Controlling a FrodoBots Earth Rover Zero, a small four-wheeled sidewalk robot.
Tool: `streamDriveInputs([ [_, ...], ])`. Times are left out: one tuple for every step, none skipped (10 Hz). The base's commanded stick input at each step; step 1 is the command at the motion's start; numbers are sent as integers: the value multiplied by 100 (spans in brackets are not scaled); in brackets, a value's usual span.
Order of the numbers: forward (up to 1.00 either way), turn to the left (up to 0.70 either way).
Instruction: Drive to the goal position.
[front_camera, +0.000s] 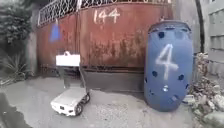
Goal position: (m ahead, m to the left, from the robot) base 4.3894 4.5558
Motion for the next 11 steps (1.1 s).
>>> streamDriveInputs([
  [-2, 0],
  [-16, 0],
  [-69, 0],
  [-69, 0],
  [-69, 0],
  [-70, 0],
  [-40, 0],
  [0, 0],
  [0, 0],
  [0, 0],
  [0, 0],
])
